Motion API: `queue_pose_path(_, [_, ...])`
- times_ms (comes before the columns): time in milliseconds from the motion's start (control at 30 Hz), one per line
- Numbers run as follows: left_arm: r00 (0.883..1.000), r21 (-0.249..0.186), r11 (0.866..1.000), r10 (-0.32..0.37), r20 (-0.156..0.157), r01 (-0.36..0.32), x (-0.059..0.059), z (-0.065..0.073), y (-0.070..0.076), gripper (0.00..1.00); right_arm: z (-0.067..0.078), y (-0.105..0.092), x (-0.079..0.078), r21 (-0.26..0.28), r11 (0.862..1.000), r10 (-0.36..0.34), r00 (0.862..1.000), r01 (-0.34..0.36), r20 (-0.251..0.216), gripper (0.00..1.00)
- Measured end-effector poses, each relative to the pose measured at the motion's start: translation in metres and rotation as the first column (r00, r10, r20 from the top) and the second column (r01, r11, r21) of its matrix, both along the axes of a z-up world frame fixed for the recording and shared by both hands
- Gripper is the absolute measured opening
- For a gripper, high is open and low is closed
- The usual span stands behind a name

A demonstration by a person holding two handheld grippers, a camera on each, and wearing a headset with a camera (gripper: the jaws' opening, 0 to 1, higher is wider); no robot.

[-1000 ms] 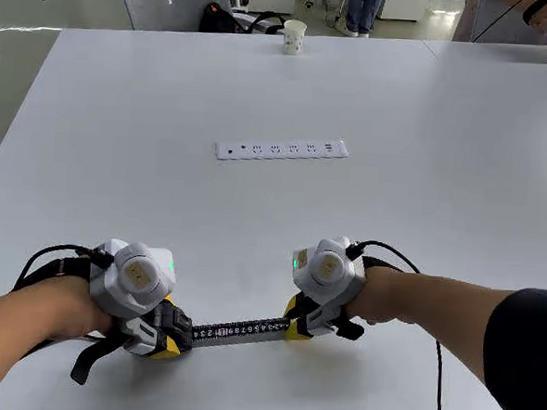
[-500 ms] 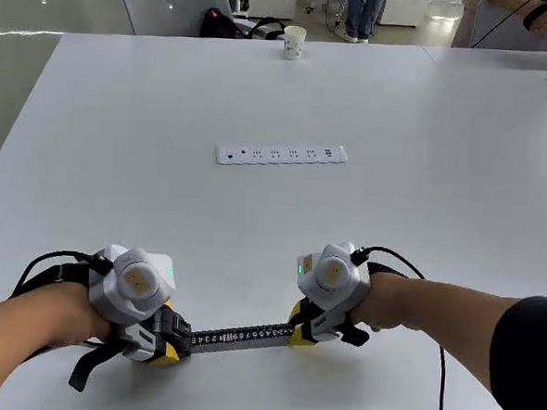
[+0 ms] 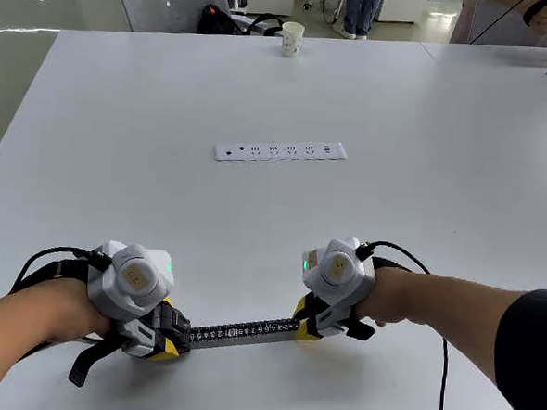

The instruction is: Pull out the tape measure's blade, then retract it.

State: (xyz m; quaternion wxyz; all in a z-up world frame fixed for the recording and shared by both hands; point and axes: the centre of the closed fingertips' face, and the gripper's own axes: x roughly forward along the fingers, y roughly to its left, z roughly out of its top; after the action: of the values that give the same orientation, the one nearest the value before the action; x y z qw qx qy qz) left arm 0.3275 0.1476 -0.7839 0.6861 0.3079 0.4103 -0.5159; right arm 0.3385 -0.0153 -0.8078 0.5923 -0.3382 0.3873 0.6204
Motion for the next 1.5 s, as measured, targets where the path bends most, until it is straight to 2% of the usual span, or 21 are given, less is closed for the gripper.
queue_pose_path(1500, [1.0,-0.001,1.0,0.001,0.002,-0.001,0.0,0.0,0.0,0.37,0.0,-0.025,0.004,-0.022,0.999,-0.025,1.0,0.025,-0.001,0.09])
